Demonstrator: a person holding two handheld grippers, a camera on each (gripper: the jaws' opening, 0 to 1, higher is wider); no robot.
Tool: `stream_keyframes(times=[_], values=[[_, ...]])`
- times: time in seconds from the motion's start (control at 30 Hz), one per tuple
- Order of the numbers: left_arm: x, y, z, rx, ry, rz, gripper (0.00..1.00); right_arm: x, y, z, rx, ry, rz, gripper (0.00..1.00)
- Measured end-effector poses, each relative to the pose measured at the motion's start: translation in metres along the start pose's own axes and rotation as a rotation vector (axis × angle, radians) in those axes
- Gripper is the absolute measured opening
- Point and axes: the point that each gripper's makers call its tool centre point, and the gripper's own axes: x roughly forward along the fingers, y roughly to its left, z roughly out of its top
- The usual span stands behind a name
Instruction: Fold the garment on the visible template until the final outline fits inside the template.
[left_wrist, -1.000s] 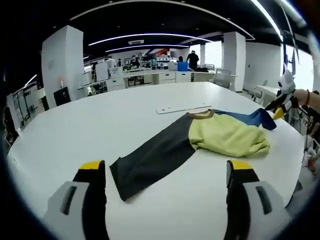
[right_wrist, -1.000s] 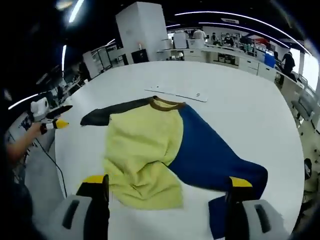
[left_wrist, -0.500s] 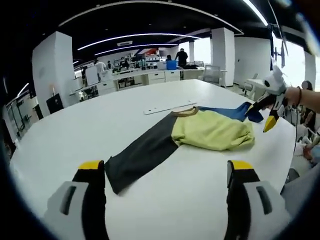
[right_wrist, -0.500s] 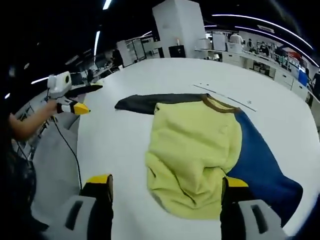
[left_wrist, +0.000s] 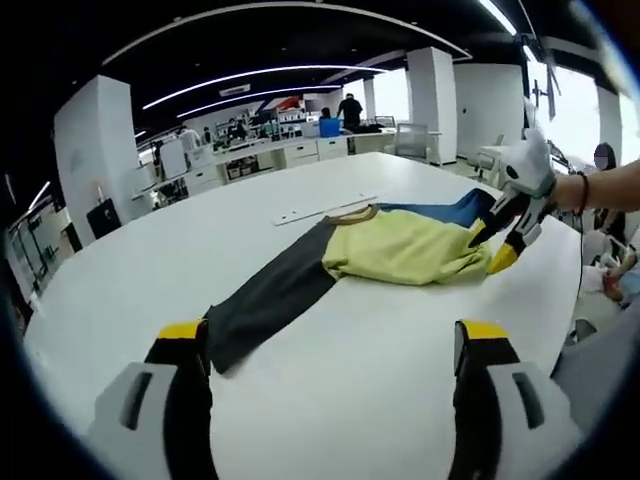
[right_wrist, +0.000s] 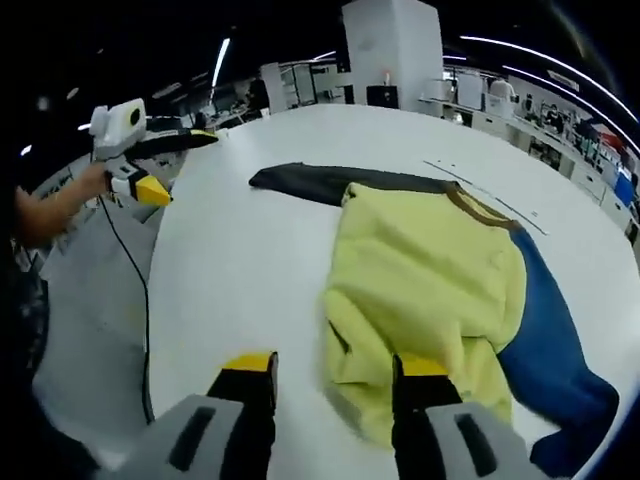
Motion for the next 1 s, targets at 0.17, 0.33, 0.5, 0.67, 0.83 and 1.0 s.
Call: stream_keyframes(times=[0.17,0.33,0.5,0.67,0.83,1.0], values=[[-0.005,-0.007,-0.005,0.006,0.005,-0.003,0.99,0.011,-0.004,-0.003,-0.065,0.02,-0.044,0.27],[-0.012,-0.011,-0.009,0.015,0.011,0.01,0.99,0.021,-0.005,-0.001,-0.025,0.016,-0.046,0.26],[-0.016,-0.012,-0.012,-0.024,-0.004,-0.003,0.98,0.027,-0.007,-0.005,-0.024,0.041,-0.061,0.22],[-0.02,-0.015,-0.017,-0.004,0.008,-0.001,0.99,0.029,-0.01,-0.004,-0.016,0.039,-0.072,0.14],[-0.022,-0.023,-0.024,0.004,0.036,-0.028,0.97,0.028,-0.008,-0.002,0.004,0.033,-0.053,0.02],[-0.022,-0.028,-0.025,0.001,0.038,-0.035,0.96,0.018,0.011,0.011,-0.036,0.02,-0.006,0.01]])
